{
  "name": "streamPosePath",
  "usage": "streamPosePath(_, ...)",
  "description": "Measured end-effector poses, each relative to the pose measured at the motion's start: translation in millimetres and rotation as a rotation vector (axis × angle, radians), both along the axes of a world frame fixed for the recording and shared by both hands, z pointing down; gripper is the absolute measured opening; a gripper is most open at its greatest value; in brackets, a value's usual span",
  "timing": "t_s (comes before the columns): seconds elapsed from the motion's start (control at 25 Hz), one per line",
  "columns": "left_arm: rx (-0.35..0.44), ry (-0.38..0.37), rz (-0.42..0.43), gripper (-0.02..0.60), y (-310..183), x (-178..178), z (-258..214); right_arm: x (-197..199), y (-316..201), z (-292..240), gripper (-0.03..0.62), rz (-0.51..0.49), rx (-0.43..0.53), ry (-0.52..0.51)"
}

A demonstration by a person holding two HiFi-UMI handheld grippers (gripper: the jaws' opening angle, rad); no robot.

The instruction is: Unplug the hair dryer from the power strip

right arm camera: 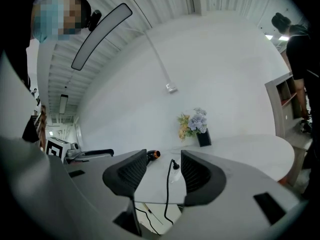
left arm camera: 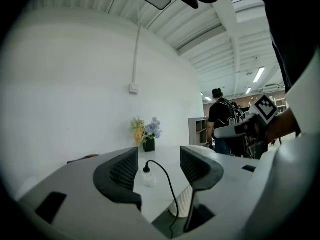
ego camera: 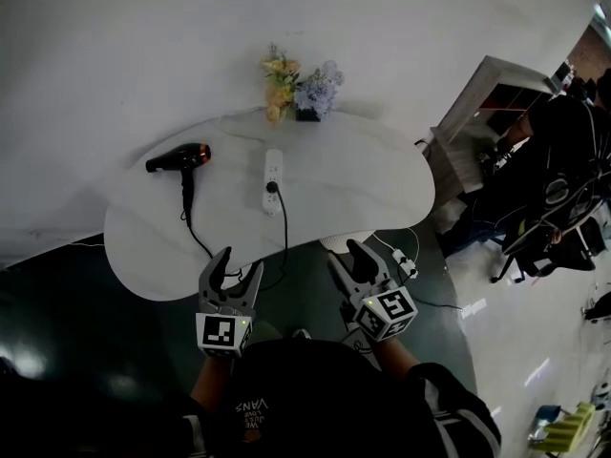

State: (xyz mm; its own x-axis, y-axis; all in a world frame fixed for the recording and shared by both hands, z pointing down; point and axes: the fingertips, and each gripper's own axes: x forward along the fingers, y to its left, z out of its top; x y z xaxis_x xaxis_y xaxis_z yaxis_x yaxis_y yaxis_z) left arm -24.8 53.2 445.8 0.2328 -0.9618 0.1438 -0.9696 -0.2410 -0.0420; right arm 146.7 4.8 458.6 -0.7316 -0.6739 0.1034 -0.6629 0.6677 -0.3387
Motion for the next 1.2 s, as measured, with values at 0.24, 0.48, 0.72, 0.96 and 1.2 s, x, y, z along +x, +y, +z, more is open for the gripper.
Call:
streamPosePath(0.24, -0.079, -0.010, -0.025, 0.270, -6, 5, 18, 1, -12, 13, 0.196, -0.022, -0.024, 0.001)
streamPosePath(0.48, -0.094, -0.039, -0.004, 0.270, -28, -9, 40, -10, -31, 27, 0.196, 0.002, -0.050, 0.012)
streamPosePath(0.72, -0.112, -0.058, 0.037, 0.270, -57, -24, 49, -31, -56, 39, 0.196, 0.031, -0.075, 0.027)
streamPosePath(0.96, -0.121, -0.029, 0.083, 0.268, -83, -36, 53, -53, -77, 49, 0.196, 0.072, -0.095, 0.038)
streamPosePath(1.2, -0.168, -0.066, 0.131, 0.268, -101, -54, 73, -73, -94, 58, 0.196, 0.113, -0.109, 0.048)
